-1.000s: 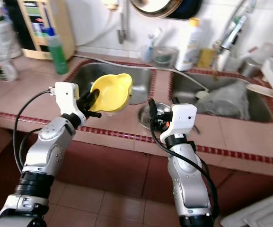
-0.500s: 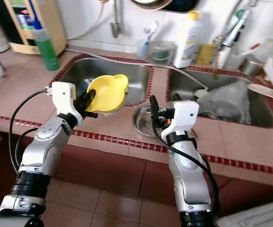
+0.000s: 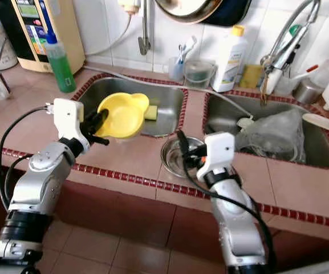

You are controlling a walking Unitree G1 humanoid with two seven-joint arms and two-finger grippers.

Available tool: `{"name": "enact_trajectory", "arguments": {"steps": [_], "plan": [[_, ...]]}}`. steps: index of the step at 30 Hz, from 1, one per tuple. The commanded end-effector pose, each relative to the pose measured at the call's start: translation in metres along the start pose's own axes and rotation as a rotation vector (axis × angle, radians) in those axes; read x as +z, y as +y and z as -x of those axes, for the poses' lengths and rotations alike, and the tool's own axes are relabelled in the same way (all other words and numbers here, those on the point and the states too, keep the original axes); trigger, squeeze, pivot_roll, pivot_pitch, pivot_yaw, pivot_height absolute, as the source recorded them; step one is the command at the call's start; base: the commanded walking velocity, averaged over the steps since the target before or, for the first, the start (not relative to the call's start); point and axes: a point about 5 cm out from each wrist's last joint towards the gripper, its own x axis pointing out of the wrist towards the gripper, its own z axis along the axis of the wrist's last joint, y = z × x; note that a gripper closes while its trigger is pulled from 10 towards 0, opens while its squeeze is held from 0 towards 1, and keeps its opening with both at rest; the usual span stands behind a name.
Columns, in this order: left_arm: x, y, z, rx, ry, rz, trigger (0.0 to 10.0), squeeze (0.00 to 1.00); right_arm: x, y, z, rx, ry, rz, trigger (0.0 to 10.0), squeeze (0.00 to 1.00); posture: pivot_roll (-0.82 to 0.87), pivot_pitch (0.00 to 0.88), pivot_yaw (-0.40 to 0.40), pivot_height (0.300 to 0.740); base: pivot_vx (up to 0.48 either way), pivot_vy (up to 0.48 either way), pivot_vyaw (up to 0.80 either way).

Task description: Kitchen organization

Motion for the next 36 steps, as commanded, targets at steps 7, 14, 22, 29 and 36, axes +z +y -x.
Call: {"name": "enact_trajectory", "arguments": {"steps": [7,14,22,29,36], "plan": [[0.0025,0.0024,0.0020,-0.009,0.003,-0.018,10.0,0.00,0.0029,0.0023,-0.0032,0.013,-0.013,0.003,10.0,0.00,-0.01,0.000,0.004,0.740,0.241,0.000,0.00],[0.0025,0.0026,-0.0003,-0.005,0.003,-0.010,10.0,0.00,0.0038,0.0012,-0.0031,0.013,-0.015,0.002,10.0,0.00,-0.03,0.000,-0.003,0.740,0.137,0.000,0.00],[0.0026,0.0031,-0.0027,-0.001,-0.001,-0.011,10.0,0.00,0.0043,0.0002,-0.0039,0.029,-0.010,0.007,10.0,0.00,-0.03,0.000,-0.013,0.740,0.180,0.000,0.00],[-0.0010,0.0026,-0.0010,-0.005,0.006,-0.003,10.0,0.00,0.0021,0.0053,-0.0010,0.037,0.002,-0.012,10.0,0.00,-0.03,0.000,-0.019,0.740,0.034,0.000,0.00],[-0.0018,0.0020,-0.0014,-0.013,0.004,-0.001,10.0,0.00,0.0013,0.0075,-0.0005,0.047,0.006,-0.016,10.0,0.00,-0.03,0.000,-0.019,0.740,0.259,0.000,0.00]]}}
